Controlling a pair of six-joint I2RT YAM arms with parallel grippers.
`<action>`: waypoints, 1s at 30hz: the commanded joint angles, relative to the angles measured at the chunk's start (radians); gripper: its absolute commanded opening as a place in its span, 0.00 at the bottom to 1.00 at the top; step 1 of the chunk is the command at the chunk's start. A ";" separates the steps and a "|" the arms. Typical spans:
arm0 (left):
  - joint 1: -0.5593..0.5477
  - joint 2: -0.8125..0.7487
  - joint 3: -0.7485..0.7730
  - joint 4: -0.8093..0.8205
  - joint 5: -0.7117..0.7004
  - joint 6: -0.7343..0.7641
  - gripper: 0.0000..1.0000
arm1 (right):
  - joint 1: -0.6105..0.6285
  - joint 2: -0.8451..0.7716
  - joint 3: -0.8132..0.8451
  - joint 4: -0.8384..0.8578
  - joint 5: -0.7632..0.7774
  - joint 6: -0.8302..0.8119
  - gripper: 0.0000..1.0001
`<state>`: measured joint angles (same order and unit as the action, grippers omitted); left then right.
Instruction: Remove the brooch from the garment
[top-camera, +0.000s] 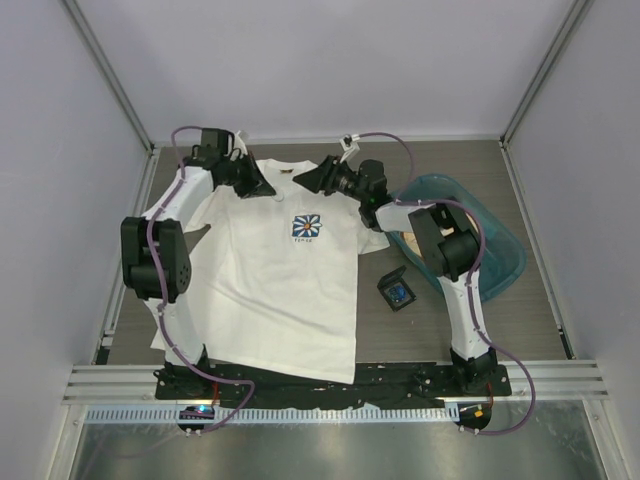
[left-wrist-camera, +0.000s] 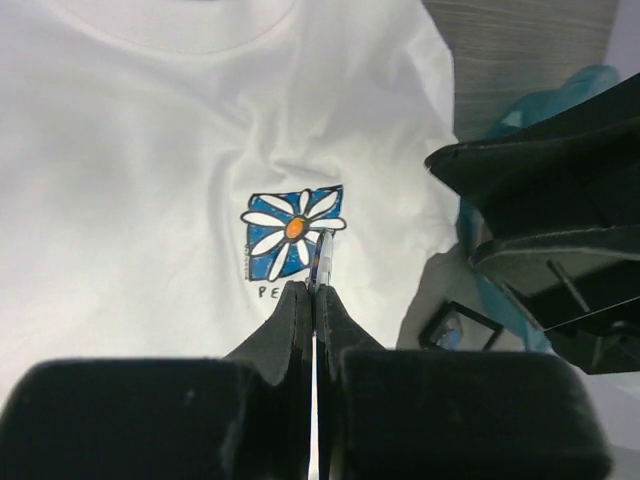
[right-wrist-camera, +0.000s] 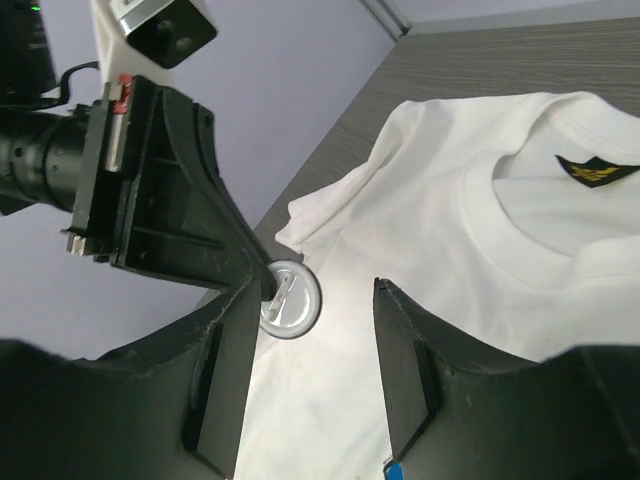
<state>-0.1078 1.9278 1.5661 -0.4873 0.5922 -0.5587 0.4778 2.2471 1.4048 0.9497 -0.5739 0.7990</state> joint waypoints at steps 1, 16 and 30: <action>-0.062 -0.088 0.090 -0.248 -0.326 0.149 0.00 | -0.013 -0.043 0.002 -0.020 0.029 -0.064 0.55; -0.063 -0.359 -0.198 -0.511 -1.307 0.125 0.00 | -0.013 -0.067 -0.076 0.037 0.026 -0.087 0.54; -0.012 -0.262 -0.336 -0.475 -1.471 0.059 0.00 | -0.007 0.005 -0.070 0.106 -0.007 -0.043 0.50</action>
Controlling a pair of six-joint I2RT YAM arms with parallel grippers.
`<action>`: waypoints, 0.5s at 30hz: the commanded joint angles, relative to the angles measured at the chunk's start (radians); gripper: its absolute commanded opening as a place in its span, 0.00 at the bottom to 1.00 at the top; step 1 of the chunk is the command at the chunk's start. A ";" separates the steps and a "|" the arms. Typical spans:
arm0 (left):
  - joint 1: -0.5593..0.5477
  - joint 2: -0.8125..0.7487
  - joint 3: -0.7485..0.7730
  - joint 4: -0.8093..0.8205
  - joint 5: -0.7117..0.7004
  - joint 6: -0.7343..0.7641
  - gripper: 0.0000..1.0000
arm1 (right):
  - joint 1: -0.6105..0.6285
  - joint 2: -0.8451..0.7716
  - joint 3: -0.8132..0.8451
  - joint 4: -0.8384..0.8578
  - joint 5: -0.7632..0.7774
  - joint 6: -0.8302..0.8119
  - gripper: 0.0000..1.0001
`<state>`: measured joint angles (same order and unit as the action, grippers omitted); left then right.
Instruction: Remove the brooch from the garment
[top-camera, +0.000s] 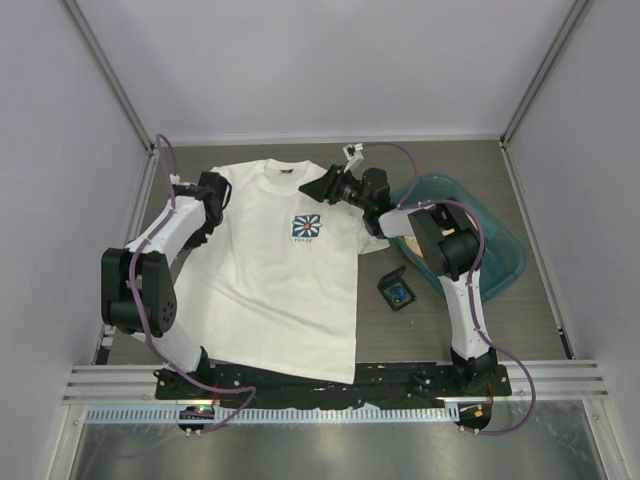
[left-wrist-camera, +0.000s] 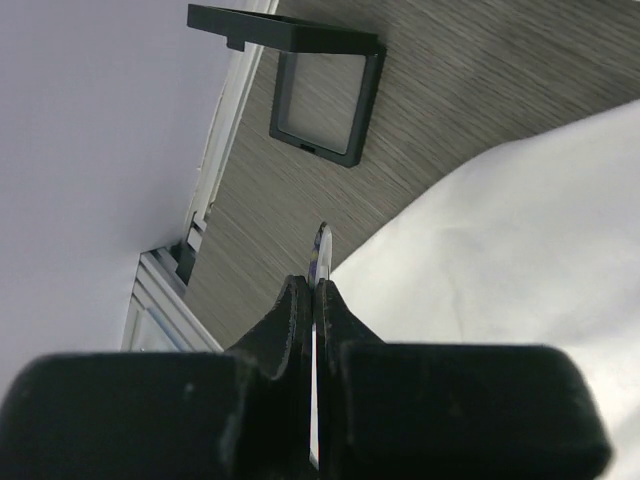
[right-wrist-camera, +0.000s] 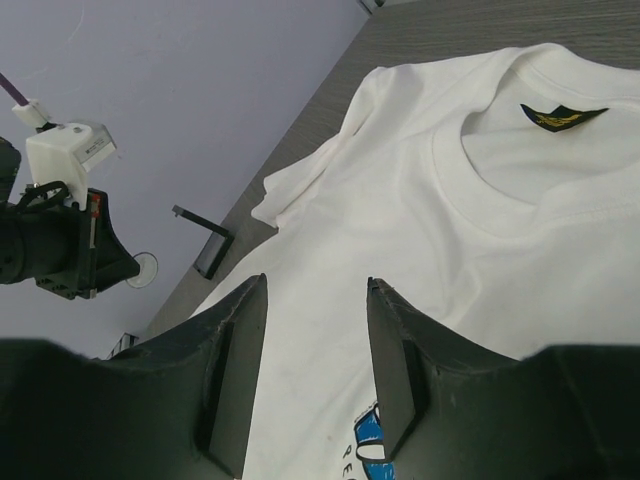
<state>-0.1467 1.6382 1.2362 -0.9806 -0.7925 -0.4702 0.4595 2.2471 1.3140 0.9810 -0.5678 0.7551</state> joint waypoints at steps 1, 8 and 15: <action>0.030 0.029 -0.014 0.037 -0.091 -0.022 0.00 | 0.013 0.006 0.025 0.071 -0.014 0.001 0.50; 0.088 0.037 -0.056 0.049 -0.175 -0.039 0.00 | 0.025 0.020 0.037 0.045 -0.015 -0.019 0.49; 0.133 0.127 -0.011 0.007 -0.166 -0.071 0.00 | 0.033 0.022 0.039 0.044 -0.023 -0.025 0.49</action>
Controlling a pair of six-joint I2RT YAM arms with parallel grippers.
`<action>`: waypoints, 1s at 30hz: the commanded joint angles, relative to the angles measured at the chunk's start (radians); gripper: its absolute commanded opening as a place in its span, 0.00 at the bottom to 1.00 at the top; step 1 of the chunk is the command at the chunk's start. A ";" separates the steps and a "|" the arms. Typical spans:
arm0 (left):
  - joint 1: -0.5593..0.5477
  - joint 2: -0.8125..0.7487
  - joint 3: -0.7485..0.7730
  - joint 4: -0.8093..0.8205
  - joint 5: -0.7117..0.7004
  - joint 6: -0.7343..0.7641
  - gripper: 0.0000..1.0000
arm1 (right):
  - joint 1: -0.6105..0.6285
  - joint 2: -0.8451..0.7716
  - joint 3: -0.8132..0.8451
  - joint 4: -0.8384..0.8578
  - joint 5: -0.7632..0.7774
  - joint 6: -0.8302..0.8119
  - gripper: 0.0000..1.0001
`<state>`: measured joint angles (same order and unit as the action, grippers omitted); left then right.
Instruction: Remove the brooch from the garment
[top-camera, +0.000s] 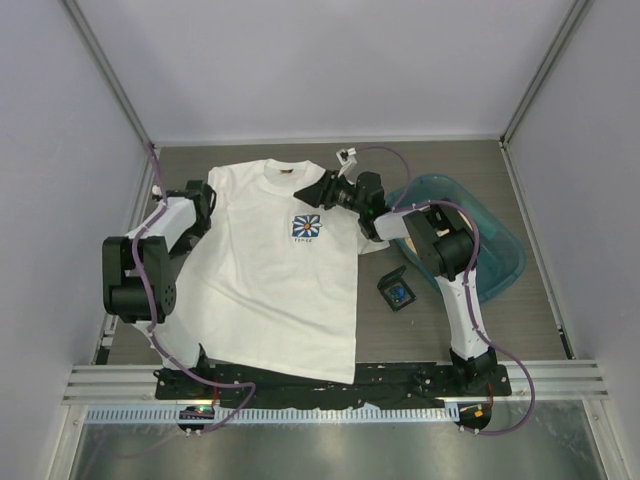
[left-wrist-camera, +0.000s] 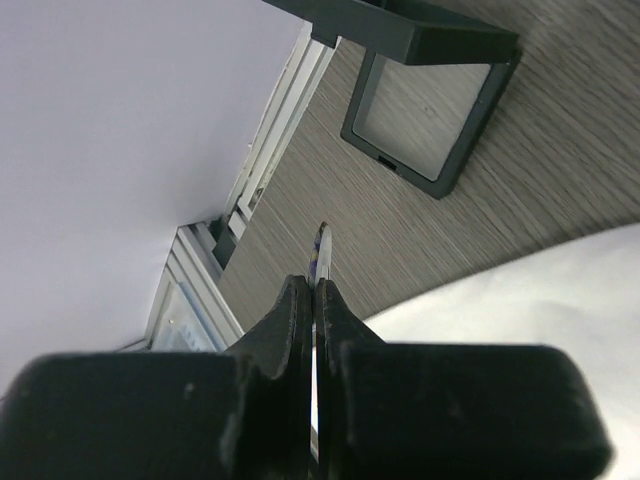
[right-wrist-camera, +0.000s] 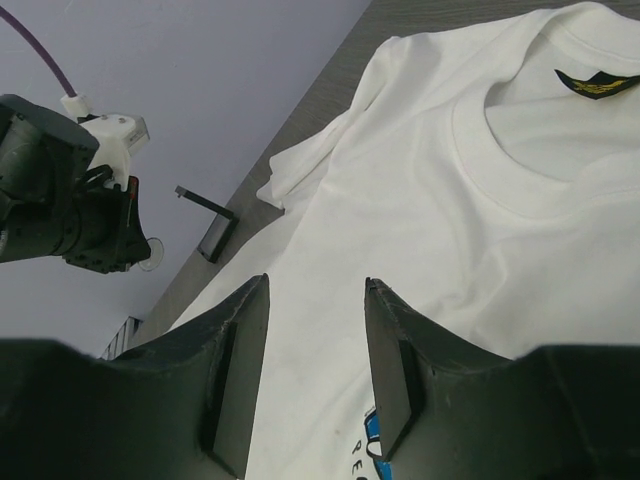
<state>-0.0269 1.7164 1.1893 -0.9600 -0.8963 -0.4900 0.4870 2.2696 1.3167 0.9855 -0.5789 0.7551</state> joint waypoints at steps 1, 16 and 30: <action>0.013 0.054 0.032 -0.016 -0.081 -0.055 0.00 | 0.007 -0.005 0.035 0.039 -0.010 -0.028 0.48; 0.078 0.166 0.108 0.073 -0.111 0.037 0.00 | 0.007 -0.012 0.026 0.094 -0.044 0.006 0.47; 0.081 0.252 0.102 0.199 -0.116 0.146 0.00 | 0.009 -0.010 0.029 0.114 -0.062 0.021 0.43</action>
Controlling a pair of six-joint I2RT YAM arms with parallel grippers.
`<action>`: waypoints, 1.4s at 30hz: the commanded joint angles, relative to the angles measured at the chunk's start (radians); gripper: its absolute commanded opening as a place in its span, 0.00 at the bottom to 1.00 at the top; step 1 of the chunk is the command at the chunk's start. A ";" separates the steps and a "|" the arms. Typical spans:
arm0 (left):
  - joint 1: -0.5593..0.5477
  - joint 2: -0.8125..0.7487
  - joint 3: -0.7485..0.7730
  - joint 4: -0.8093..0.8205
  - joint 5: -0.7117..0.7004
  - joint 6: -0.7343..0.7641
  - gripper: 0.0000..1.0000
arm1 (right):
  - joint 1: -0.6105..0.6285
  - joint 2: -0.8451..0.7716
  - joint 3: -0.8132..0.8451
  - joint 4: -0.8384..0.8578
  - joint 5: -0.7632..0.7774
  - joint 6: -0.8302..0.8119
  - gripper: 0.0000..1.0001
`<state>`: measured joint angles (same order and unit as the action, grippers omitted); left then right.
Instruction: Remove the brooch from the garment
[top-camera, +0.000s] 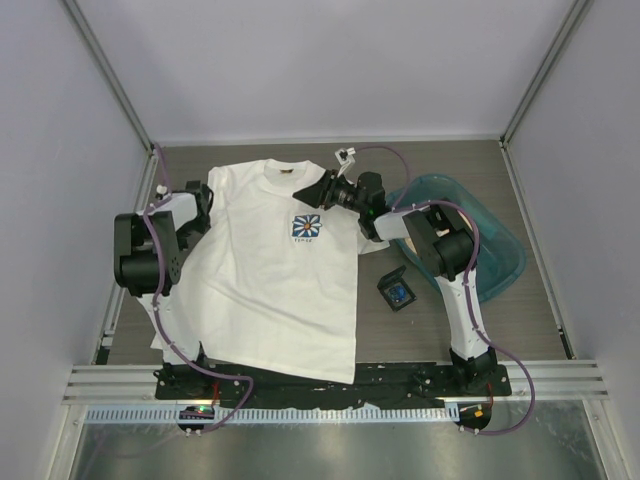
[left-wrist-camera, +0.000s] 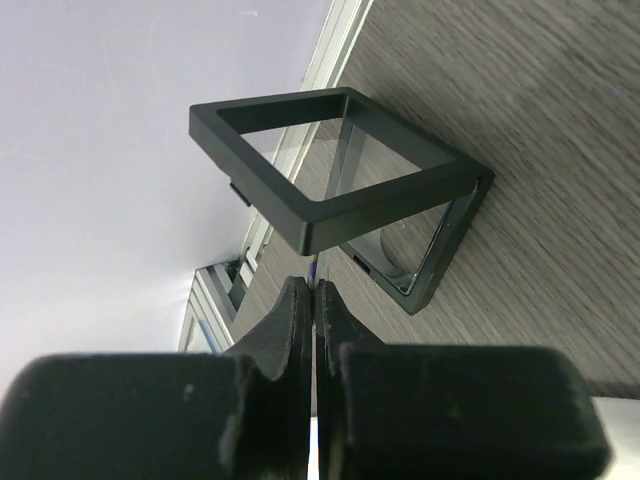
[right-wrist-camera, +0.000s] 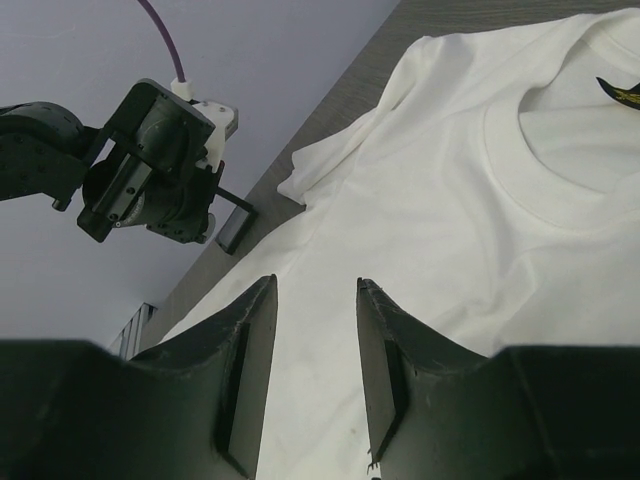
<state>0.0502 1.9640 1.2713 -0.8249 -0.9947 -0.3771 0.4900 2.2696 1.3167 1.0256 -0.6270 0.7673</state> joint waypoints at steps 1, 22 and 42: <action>0.004 0.003 0.019 0.072 -0.012 0.055 0.00 | 0.005 -0.009 0.029 0.076 -0.017 0.010 0.43; 0.007 0.079 0.049 0.092 -0.091 0.080 0.00 | 0.005 -0.004 0.027 0.111 -0.036 0.036 0.41; 0.031 0.118 0.086 0.046 -0.079 0.030 0.09 | 0.005 0.008 0.033 0.129 -0.046 0.056 0.39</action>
<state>0.0769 2.0823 1.3235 -0.7712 -1.0473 -0.3119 0.4900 2.2738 1.3167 1.0920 -0.6586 0.8188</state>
